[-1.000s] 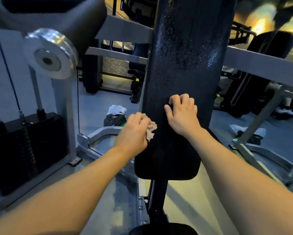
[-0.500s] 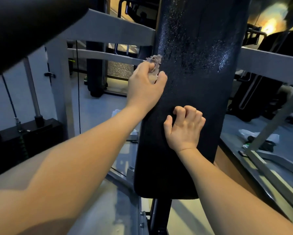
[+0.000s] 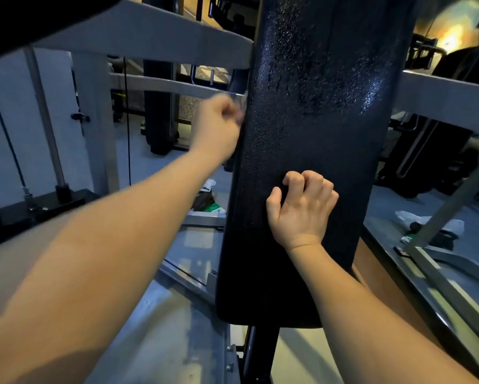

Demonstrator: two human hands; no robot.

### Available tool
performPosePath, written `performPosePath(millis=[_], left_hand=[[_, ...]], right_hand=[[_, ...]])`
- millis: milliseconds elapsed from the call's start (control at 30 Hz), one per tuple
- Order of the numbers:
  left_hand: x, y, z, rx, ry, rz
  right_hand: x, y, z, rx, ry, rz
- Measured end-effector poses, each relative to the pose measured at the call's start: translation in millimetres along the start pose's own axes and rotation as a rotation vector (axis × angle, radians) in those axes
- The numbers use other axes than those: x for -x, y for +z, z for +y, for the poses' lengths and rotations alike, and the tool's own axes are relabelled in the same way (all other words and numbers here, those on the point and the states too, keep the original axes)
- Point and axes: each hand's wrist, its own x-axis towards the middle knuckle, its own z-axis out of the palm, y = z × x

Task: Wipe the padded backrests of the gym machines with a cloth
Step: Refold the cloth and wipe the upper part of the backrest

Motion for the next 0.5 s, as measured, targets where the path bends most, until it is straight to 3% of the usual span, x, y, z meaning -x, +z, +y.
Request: performPosePath(millis=[167,333,500], left_hand=[[93.4,-7.1,-70.0,0.059,-0.279,-0.156],[19.5,3.0,-4.3,0.214,-0.065,0.054],[24.2,6.2,2.7,0.117,0.083,0.064]], right_hand=[[0.6,0.2,-0.5,0.003,0.006,0.010],[1.3,-0.8,0.2,-0.008,-0.005,0.009],[1.8,-1.6,-1.2,-0.025,0.006,0.010]])
